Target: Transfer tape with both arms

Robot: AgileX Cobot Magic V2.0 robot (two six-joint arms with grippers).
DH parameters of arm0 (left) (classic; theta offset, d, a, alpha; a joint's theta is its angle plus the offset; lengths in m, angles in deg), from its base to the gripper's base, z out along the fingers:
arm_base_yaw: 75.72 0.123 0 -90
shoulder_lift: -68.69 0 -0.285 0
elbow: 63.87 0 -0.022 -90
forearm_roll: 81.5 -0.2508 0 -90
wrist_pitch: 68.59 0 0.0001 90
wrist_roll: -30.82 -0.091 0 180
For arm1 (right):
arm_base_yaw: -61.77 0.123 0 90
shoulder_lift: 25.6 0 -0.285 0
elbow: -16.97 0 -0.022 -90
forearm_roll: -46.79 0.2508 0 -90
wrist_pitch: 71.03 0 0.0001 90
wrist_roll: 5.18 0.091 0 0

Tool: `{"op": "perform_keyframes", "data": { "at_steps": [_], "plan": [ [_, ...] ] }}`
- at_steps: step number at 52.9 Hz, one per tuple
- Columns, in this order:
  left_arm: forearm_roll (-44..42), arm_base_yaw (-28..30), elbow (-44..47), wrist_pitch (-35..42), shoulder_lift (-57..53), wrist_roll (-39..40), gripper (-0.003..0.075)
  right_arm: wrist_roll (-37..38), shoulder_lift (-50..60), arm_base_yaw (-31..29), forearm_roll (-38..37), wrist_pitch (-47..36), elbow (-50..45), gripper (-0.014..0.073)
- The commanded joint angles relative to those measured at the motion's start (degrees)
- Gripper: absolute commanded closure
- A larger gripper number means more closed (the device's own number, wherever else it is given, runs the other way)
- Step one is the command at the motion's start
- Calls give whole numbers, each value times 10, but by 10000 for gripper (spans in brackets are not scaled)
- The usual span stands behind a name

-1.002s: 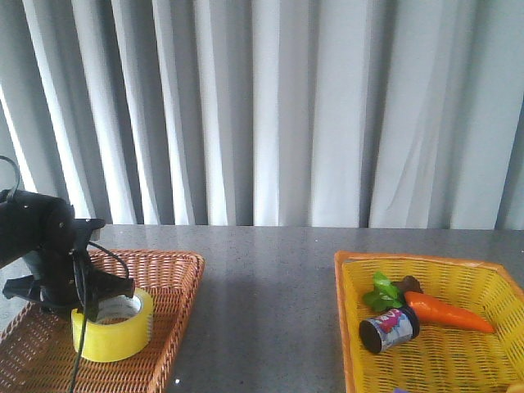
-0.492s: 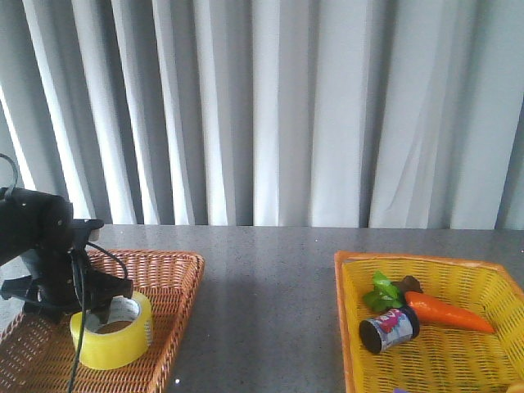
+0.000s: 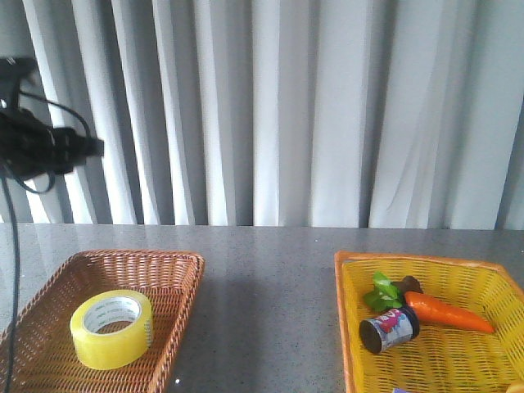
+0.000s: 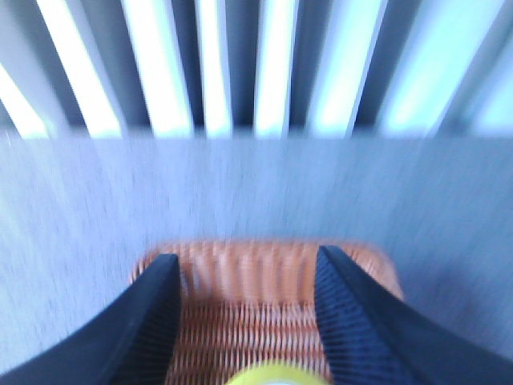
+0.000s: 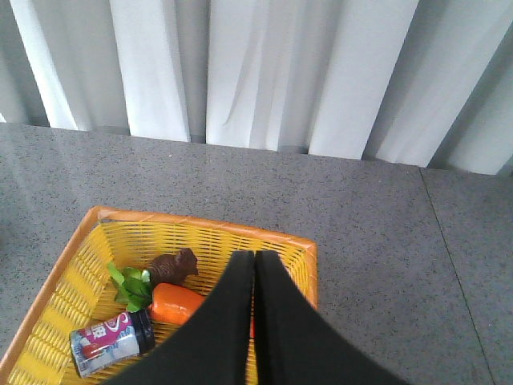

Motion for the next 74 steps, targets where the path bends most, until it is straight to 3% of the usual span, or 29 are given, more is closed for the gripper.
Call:
{"op": "perform_keyframes", "data": {
  "at_steps": [1,17,29,47,61,74],
  "plan": [
    [0,-2,-18,62,-72,11,398,-1,16,-4,-5,-39,13,602],
    [-16,-2,-18,66,-179,-21,531,-1,16,-4,-5,-39,13,602],
    [-16,-2,-18,51,-192,-22,725,-1,16,-4,-5,-39,13,602],
    [-16,-2,-18,61,-192,-18,727,-1,16,-4,-5,-39,13,602],
    [-16,-2,-18,5,-192,-17,727,-1,16,-4,-5,-39,13,602],
    [-16,-2,-18,2,-192,-17,727,-1,16,-4,-5,-39,13,602]
  ]
}}
